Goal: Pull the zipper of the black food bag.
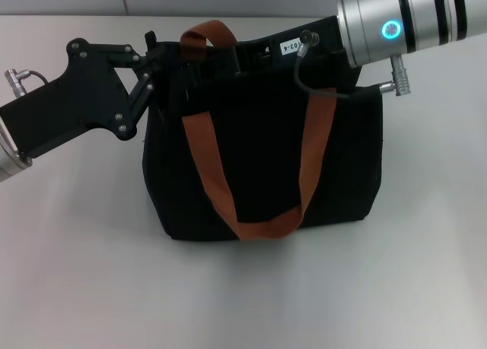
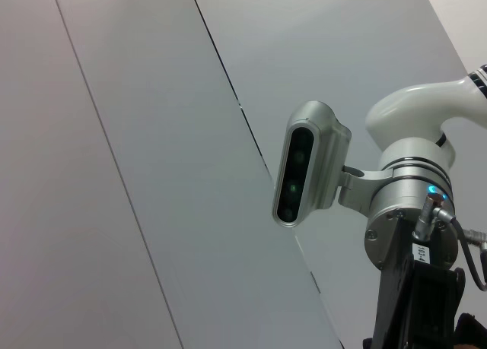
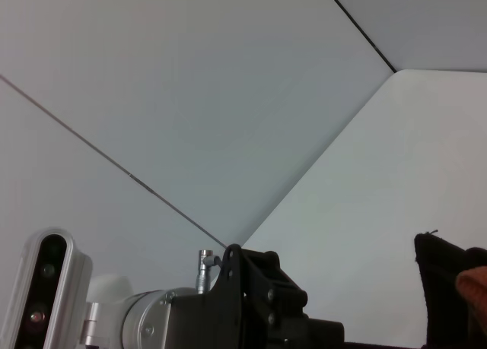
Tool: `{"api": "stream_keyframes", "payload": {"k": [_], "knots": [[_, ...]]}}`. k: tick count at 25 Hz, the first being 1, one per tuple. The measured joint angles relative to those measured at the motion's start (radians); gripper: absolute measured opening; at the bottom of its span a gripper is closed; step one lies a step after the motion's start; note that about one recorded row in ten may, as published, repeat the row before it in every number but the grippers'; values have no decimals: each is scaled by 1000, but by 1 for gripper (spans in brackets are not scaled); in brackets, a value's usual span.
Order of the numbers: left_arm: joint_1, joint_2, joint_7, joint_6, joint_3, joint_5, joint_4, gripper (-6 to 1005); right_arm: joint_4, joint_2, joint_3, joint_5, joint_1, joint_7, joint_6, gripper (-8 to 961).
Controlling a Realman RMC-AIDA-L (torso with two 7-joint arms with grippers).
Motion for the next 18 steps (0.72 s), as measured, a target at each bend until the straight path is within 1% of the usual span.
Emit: {"api": "stream_keyframes", "payload": {"k": [3,17,18], "knots": [[0,1,0,0,-1,0,0,27,0,0,0,0,0,-3,0,326],[9,2,0,3,-9,-1,0,27,-28,0,-7,0,-10,-9,0,315],[9,2,0,3,-9,-1,0,27,-28,0,-11,0,-10,-12,0,291]]}}
